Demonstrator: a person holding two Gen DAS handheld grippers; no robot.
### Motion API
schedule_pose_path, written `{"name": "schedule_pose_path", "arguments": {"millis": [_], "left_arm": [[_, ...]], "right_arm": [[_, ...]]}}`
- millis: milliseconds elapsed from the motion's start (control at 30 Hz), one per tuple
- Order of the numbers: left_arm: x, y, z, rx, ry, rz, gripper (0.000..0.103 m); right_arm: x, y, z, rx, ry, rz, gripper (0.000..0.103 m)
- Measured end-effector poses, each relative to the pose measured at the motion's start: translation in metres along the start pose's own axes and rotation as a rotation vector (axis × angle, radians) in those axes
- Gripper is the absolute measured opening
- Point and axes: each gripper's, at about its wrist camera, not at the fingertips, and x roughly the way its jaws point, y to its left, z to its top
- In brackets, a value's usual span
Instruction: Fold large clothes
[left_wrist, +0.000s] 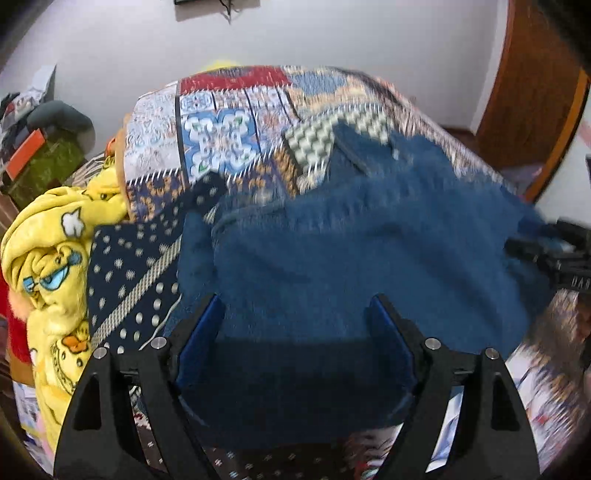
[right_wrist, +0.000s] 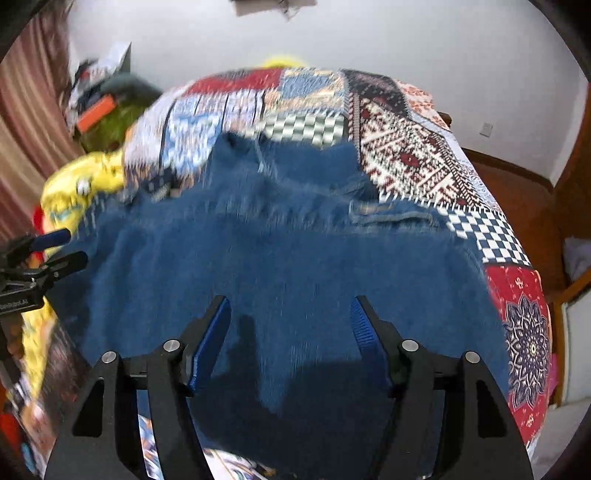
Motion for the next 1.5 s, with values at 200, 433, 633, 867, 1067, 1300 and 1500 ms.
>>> {"name": "schedule_pose_path", "arguments": {"millis": [200,433,633,867,1067,1300,1500], "left_arm": [[-0.007,0.020,-0.034,-0.025,-0.024,0.051,0.088],[-0.026,0.047,-0.058,-0.167,-0.046,-0.028,0.092],[-0.036,0.058,-0.078,-0.246,-0.039,-0.072,0.092],[-0.060,0.095,-0.103,-0.445,-0.049,0.026,0.093],[-0.071,0.096,-0.117,-0.607,-0.069,-0.133,0.093],[-0.030,0.059,-0.116,-0.715,-0.011,-0.434,0.093],[0.013,0.053,-0.112,-0.814,-0.018,-0.468,0.086]], "right_arm": [[0.001,-0.019,-0.029,0.016,0.017,-0.103,0.067],[-0.030,-0.049,-0.047,0.032,0.003,-0.217,0.076],[-0.051,-0.081,-0.066,0.109,0.009,-0.238,0.079],[-0.073,-0.102,-0.081,0.198,0.014,-0.260,0.080],[-0.089,-0.089,-0.077,0.171,-0.033,-0.253,0.080],[-0.089,-0.065,-0.067,0.131,-0.078,-0.197,0.080],[-0.074,-0.048,-0.064,0.108,-0.066,-0.150,0.080]]}}
